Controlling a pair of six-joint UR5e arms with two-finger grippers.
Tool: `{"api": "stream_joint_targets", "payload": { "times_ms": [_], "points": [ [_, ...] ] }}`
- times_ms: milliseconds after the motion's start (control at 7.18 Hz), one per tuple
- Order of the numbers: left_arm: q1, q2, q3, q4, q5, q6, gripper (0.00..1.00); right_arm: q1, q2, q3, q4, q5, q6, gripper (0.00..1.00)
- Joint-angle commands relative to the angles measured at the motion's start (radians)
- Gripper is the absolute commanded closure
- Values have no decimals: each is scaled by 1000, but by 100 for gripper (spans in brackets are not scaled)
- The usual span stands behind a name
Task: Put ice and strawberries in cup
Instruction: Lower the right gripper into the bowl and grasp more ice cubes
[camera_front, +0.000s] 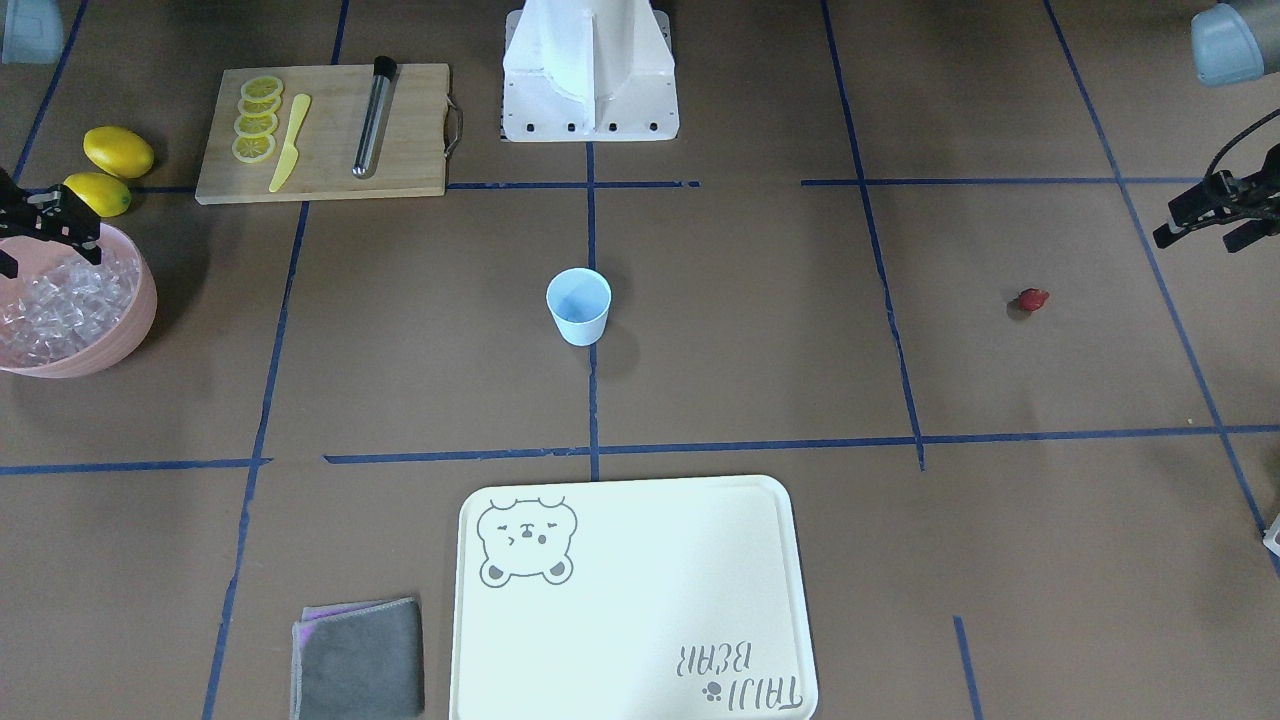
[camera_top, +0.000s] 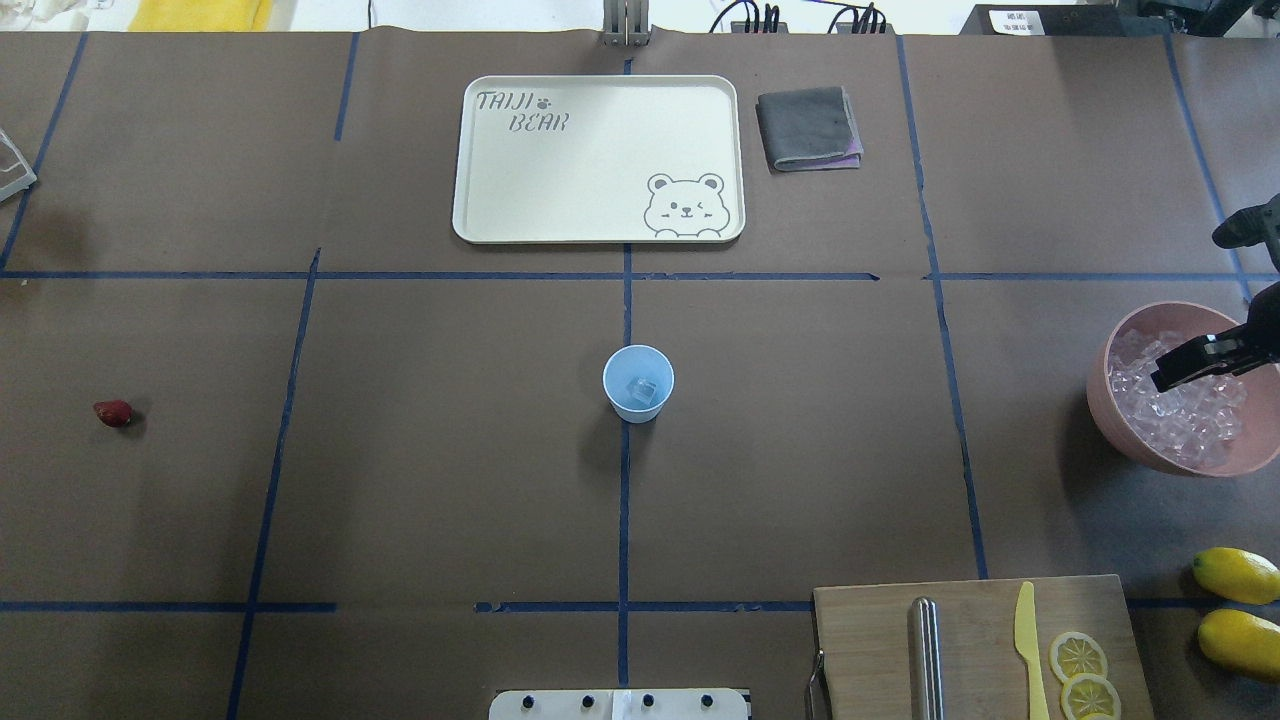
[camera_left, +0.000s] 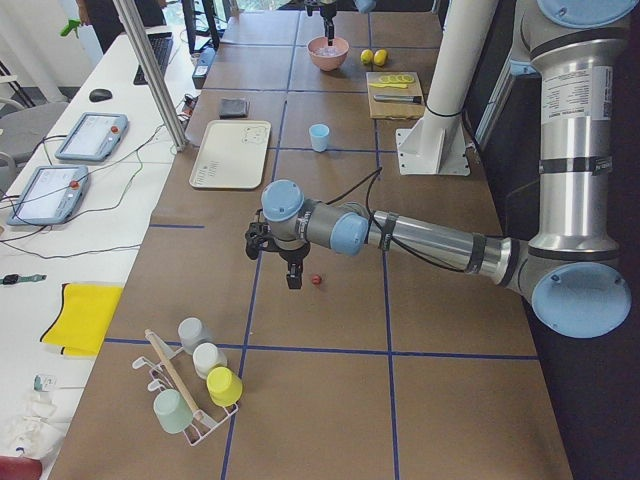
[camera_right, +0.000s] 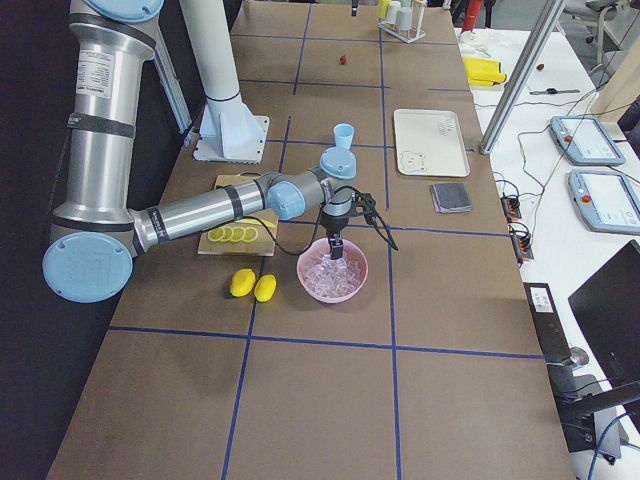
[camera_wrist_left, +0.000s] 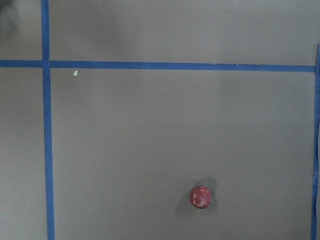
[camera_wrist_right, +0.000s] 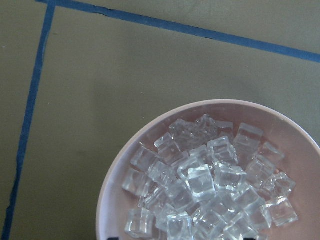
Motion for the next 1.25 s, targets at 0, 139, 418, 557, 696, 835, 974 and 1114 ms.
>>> {"api": "stream_joint_targets", "payload": {
  "times_ms": [0, 139, 418, 557, 696, 835, 974, 1114],
  "points": [
    [0, 0, 0, 0, 0, -1, 0, -15, -2, -27, 34, 5, -2, 13],
    [0, 0, -2, 0, -1, -1, 0, -33, -2, -38, 37, 3, 0, 14],
    [0, 0, 0, 0, 0, 1, 0, -52, -2, -43, 37, 3, 0, 17],
    [0, 0, 0, 0, 0, -1, 0, -52, -4, -50, 37, 3, -2, 20],
    [0, 0, 0, 0, -1, -1, 0, -52, -4, -56, 37, 3, -2, 24],
    [0, 0, 0, 0, 0, 1, 0, -57, -5, -67, 37, 3, -2, 28],
    [-1, 0, 0, 0, 0, 1, 0, -61, -5, -72, 37, 3, -3, 28],
    [0, 0, 0, 0, 0, 1, 0, -72, -5, -76, 37, 3, -3, 28]
  ]
}}
